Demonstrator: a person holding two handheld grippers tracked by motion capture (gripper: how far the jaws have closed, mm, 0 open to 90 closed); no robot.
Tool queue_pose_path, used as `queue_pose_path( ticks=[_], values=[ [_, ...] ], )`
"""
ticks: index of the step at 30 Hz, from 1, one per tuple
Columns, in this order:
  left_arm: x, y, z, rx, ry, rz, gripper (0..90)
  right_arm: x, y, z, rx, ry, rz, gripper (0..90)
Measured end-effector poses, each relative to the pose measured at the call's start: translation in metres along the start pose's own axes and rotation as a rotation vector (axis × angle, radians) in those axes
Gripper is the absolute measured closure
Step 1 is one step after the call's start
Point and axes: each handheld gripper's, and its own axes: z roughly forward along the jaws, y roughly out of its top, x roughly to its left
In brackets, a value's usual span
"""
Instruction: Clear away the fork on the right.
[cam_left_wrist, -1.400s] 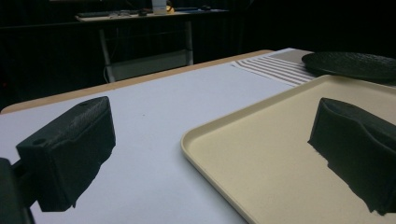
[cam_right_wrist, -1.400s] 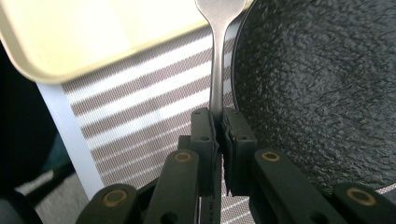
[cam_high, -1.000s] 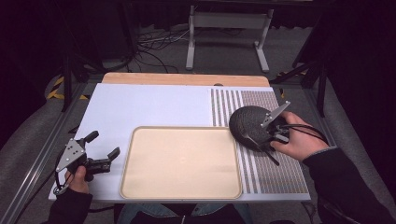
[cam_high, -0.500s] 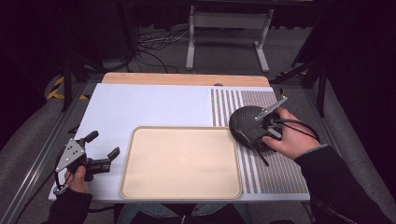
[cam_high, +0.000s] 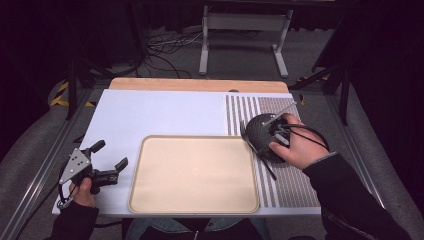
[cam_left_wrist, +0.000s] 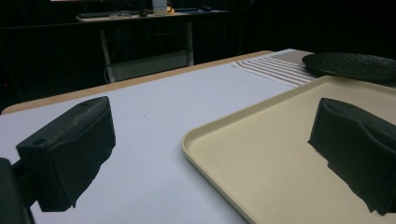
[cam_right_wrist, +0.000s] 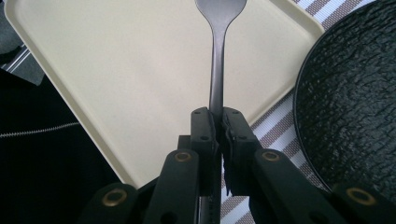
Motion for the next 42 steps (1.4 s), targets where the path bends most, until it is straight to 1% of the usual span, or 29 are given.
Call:
queue_pose_path(
  ticks=[2, 5, 7, 11, 14, 17, 19, 23, 28, 31, 34, 42],
  values=[
    [0.000, 0.000, 0.000, 0.000, 0.001, 0.000, 0.7, 0.003, 0.003, 0.003, 0.003, 0.003, 0.011, 84.7],
    [0.000, 0.000, 0.000, 0.002, 0.000, 0.000, 0.7, 0.007, 0.006, 0.007, -0.004, -0.012, 0.041, 84.7],
    [0.000, 0.000, 0.000, 0.001, 0.000, -0.001, 0.7, 0.009, 0.009, 0.010, -0.010, -0.009, 0.064, 84.7],
    [0.001, 0.000, -0.001, 0.000, -0.001, -0.001, 0.7, 0.014, 0.014, 0.014, -0.013, -0.013, 0.086, 84.7],
    [0.001, 0.000, -0.001, 0.000, -0.001, -0.002, 0.7, 0.018, 0.019, 0.021, 0.004, -0.008, 0.095, 84.6],
    [0.001, 0.000, -0.001, -0.004, -0.001, -0.003, 0.7, 0.020, 0.021, 0.025, 0.011, -0.003, 0.101, 84.6],
    [0.001, 0.000, -0.001, -0.004, -0.001, -0.004, 0.7, 0.022, 0.023, 0.029, 0.011, -0.005, 0.116, 84.6],
    [0.001, 0.000, -0.001, -0.004, 0.001, -0.003, 0.7, 0.023, 0.026, 0.037, 0.017, 0.000, 0.139, 84.6],
    [0.001, 0.000, -0.001, -0.005, 0.001, -0.004, 0.7, 0.024, 0.028, 0.047, 0.038, 0.012, 0.146, 84.6],
    [0.001, 0.000, -0.001, -0.003, 0.000, -0.004, 0.7, 0.025, 0.028, 0.053, 0.049, 0.010, 0.162, 84.5],
    [0.001, 0.000, -0.001, -0.005, 0.001, -0.005, 0.7, 0.024, 0.029, 0.056, 0.059, 0.017, 0.168, 84.5],
    [0.001, 0.000, -0.001, -0.003, 0.000, -0.004, 0.7, 0.024, 0.029, 0.067, 0.091, 0.018, 0.206, 84.5]
  ],
)
